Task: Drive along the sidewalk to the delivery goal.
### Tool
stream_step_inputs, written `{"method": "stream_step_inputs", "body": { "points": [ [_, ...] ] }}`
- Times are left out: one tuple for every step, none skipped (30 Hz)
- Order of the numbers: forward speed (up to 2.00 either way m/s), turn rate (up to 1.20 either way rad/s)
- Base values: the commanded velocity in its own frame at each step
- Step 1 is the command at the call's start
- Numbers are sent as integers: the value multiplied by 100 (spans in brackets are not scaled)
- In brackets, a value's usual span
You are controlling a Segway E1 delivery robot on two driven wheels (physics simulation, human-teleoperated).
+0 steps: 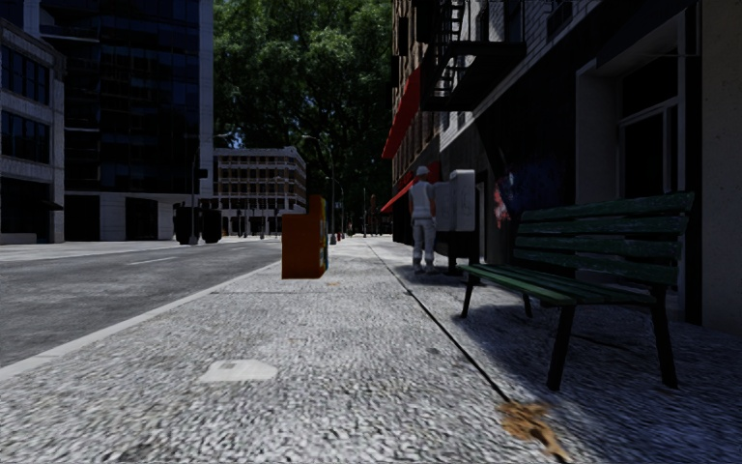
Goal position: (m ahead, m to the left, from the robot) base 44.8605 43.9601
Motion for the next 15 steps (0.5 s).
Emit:
{"method": "stream_step_inputs", "body": {
  "points": [
    [200,0],
    [200,0],
    [200,0],
    [200,0],
    [200,0],
    [200,0],
    [200,0],
    [200,0],
    [200,0],
    [200,0],
    [200,0],
    [200,0],
    [200,0],
    [200,0],
    [200,0]
  ]
}}
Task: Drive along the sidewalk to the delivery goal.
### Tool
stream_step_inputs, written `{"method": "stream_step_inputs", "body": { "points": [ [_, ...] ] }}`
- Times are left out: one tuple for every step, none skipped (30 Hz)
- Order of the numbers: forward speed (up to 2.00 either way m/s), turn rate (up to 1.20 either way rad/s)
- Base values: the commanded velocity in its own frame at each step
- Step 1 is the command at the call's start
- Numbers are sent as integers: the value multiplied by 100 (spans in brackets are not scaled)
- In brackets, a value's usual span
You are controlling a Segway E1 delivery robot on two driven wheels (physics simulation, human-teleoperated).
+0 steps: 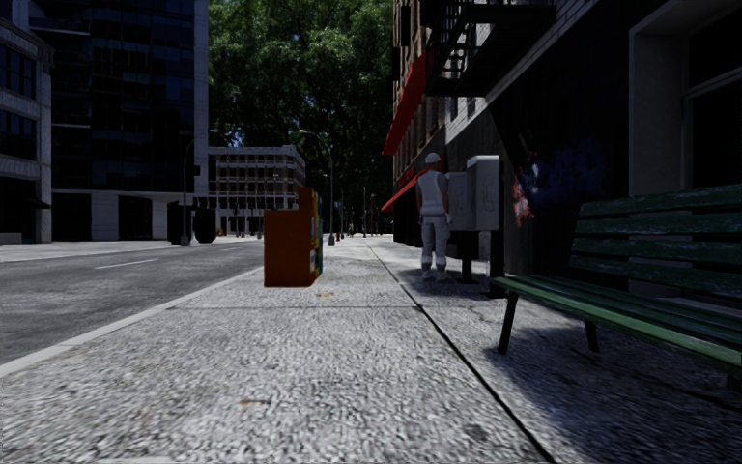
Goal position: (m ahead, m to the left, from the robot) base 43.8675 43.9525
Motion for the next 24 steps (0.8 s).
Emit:
{"method": "stream_step_inputs", "body": {
  "points": [
    [200,0],
    [200,0],
    [200,0],
    [200,0],
    [200,0],
    [200,0],
    [200,0],
    [200,0],
    [200,0],
    [200,0],
    [200,0],
    [200,0],
    [200,0],
    [200,0],
    [200,0],
    [200,0],
    [200,0],
    [200,0],
    [200,0],
    [200,0],
    [200,0],
    [200,0],
    [200,0],
    [200,0]
  ]
}}
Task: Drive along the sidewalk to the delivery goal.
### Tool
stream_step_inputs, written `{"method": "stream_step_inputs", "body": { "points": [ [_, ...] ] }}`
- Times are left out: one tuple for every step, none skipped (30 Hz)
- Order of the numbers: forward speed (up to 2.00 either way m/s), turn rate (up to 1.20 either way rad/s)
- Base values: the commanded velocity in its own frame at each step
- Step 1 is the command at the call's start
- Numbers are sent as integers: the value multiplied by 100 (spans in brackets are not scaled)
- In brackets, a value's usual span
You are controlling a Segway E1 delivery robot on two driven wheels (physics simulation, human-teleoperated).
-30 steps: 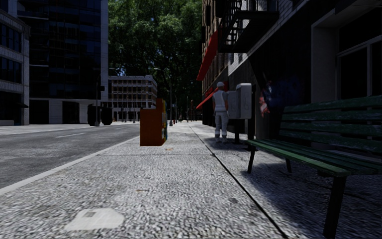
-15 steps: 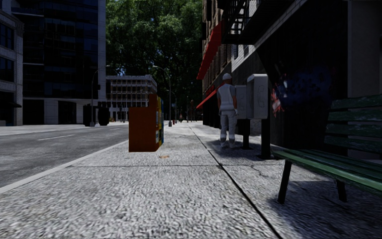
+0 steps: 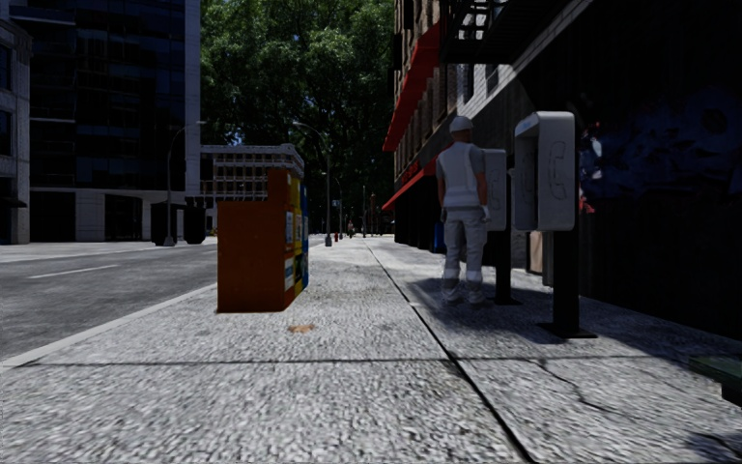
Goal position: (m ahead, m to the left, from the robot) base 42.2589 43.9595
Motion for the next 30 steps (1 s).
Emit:
{"method": "stream_step_inputs", "body": {
  "points": [
    [200,0],
    [200,0],
    [200,0],
    [200,0],
    [200,0],
    [200,0],
    [200,0],
    [200,0],
    [200,0],
    [200,0],
    [200,0],
    [200,0],
    [200,0],
    [200,0],
    [200,0],
    [200,0],
    [200,0],
    [200,0],
    [200,0],
    [200,0],
    [200,0],
    [200,0],
    [200,0],
    [200,0],
    [200,0],
    [200,0],
    [200,0],
    [200,0],
    [200,0],
    [200,0]
  ]
}}
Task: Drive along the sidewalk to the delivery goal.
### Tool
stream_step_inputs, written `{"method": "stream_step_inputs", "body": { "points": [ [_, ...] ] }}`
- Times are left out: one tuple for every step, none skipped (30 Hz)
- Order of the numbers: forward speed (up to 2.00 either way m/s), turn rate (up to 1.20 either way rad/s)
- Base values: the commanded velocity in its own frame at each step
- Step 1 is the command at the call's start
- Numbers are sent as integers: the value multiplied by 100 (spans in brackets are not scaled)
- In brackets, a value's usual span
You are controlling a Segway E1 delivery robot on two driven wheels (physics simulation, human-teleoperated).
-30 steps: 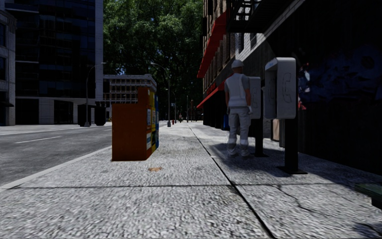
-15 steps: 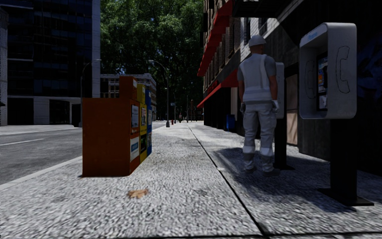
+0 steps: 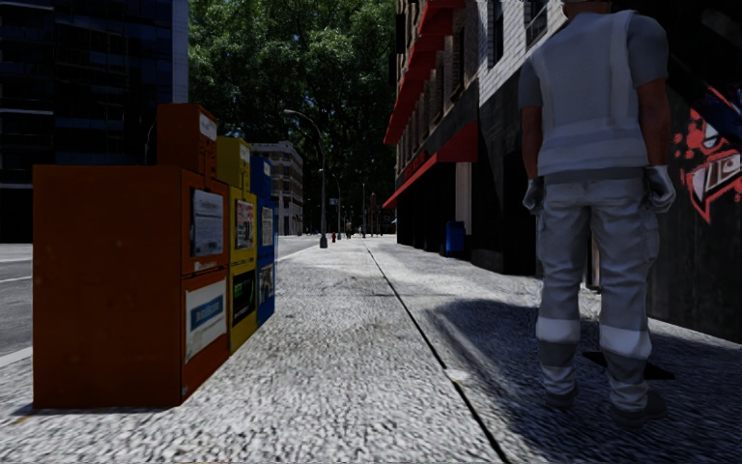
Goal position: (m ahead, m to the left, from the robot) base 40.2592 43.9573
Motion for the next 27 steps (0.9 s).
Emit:
{"method": "stream_step_inputs", "body": {
  "points": [
    [200,0],
    [200,0],
    [200,0],
    [200,0],
    [200,0],
    [200,0],
    [200,0],
    [200,0],
    [200,0],
    [200,0],
    [200,0],
    [200,0],
    [200,0],
    [200,0],
    [200,0],
    [200,0],
    [200,0],
    [200,0],
    [200,0],
    [200,0],
    [200,0],
    [200,0],
    [200,0],
    [200,0],
    [200,0],
    [200,0],
    [200,0]
  ]
}}
